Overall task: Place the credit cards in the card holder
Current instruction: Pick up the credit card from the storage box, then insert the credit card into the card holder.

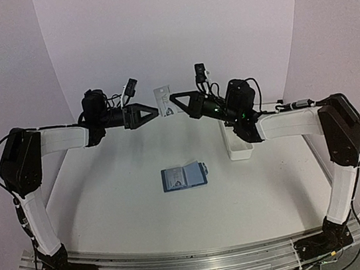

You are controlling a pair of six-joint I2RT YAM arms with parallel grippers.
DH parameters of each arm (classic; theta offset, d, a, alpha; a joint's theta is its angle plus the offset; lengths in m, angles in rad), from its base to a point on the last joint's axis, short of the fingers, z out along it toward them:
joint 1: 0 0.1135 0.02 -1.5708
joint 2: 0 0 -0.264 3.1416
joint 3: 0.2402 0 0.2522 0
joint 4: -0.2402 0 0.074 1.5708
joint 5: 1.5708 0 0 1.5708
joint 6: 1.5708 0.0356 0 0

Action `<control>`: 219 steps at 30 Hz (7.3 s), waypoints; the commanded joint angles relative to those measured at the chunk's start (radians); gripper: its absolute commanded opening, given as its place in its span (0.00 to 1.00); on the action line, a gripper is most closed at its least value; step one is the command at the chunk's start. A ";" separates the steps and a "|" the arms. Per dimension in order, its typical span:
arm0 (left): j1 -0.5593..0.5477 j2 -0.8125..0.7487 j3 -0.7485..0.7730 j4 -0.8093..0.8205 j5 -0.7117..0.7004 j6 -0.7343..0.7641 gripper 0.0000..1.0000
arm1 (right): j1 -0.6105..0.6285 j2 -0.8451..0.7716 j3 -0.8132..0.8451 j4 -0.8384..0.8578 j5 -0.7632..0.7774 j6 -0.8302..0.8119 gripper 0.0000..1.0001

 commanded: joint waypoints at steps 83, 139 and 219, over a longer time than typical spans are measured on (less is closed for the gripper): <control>-0.136 0.139 -0.248 -0.262 -0.393 -0.194 0.00 | 0.098 0.145 -0.205 -0.808 0.370 0.391 0.23; -0.159 0.395 -0.067 -0.423 -0.184 -0.337 0.00 | 0.097 0.208 -0.212 -0.695 0.302 0.390 0.22; -0.168 0.271 0.212 -0.938 -0.115 0.005 0.99 | 0.097 0.020 0.020 -0.939 0.366 0.241 0.41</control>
